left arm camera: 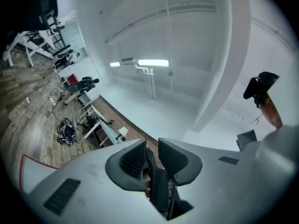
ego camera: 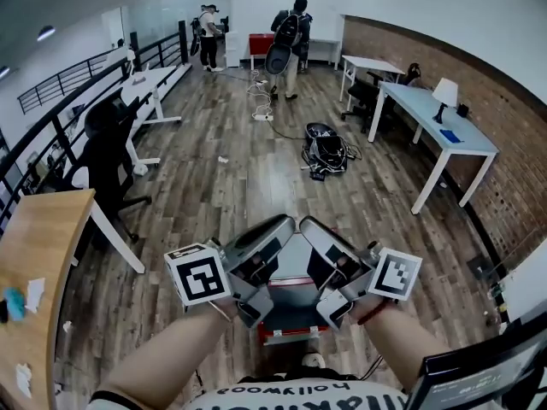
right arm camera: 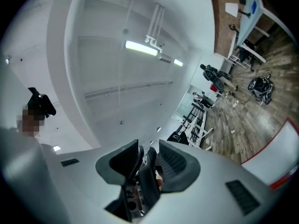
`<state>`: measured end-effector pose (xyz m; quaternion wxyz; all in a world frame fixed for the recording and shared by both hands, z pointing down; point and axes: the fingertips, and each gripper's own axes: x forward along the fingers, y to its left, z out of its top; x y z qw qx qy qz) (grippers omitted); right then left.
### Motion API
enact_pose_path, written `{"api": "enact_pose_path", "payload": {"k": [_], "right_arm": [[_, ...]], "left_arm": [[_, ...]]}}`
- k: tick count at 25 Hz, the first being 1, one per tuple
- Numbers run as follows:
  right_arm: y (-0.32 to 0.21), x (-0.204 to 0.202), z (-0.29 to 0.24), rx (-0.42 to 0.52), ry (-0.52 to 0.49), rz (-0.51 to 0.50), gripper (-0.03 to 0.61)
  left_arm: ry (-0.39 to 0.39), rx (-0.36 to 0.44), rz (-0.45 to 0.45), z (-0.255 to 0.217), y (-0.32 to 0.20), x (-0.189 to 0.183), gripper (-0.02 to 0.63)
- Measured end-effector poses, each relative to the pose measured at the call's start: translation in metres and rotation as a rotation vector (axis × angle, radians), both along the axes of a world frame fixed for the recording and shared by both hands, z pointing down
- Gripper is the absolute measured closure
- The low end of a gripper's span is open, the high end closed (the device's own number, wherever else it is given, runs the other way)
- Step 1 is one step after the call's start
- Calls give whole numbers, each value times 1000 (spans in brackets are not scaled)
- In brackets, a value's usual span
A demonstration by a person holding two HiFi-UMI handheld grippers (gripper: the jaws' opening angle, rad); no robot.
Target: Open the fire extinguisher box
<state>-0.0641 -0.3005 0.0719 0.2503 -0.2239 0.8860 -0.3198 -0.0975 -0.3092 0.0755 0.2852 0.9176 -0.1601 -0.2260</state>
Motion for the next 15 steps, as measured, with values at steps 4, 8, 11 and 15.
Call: {"api": "enact_pose_path", "payload": {"k": [4,8,11,15], "right_arm": [[27,2,-9,67,66,1,456],[42,13,7,75,144,30,527],[51,21,33,97,254,58,550],[62,26,77,161,489,54,555]], "left_arm": [[-92,103,34,-1,36,7,532],[-186,145,54,22,57,12,532],[-256,115,40,55,65,16,532],[-392,127,-27,99,76,29,532]]}}
